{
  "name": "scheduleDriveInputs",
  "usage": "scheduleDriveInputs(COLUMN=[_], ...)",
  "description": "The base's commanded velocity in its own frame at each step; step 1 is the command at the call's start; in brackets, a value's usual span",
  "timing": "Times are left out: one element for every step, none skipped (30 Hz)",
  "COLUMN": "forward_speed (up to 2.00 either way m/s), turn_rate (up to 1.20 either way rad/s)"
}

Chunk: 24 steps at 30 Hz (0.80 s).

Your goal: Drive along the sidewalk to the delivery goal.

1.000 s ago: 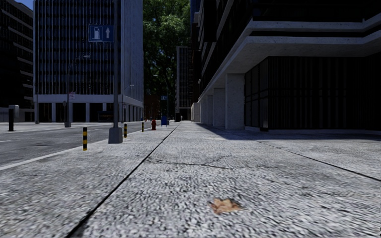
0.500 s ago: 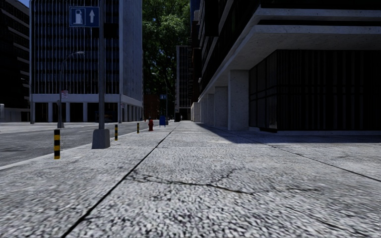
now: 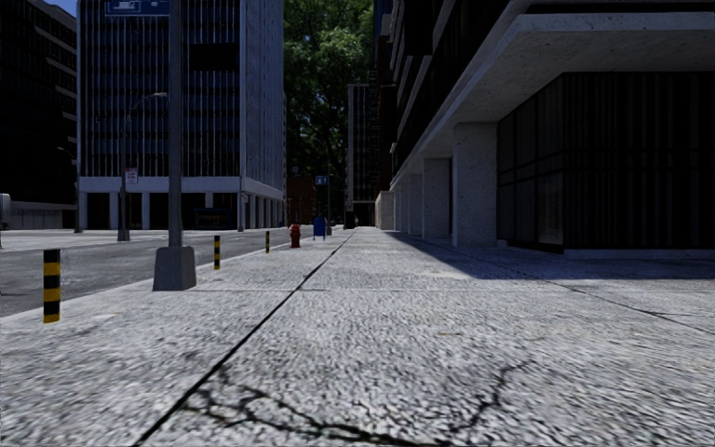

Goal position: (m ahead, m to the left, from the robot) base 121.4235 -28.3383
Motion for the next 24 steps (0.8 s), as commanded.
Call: scheduleDriveInputs(forward_speed=[2.00,2.00,2.00,2.00,2.00,2.00,2.00,2.00,2.00,2.00,2.00,2.00,2.00,2.00,2.00,2.00,2.00,2.00,2.00,2.00,2.00,2.00,2.00,2.00], turn_rate=[0.00,0.00,0.00,0.00,0.00,0.00,0.00,0.00,0.00,0.00,0.00,0.00,0.00,0.00,0.00,0.00,0.00,0.00,-0.13,-0.74,-0.94,-0.95,-0.95,-0.09])
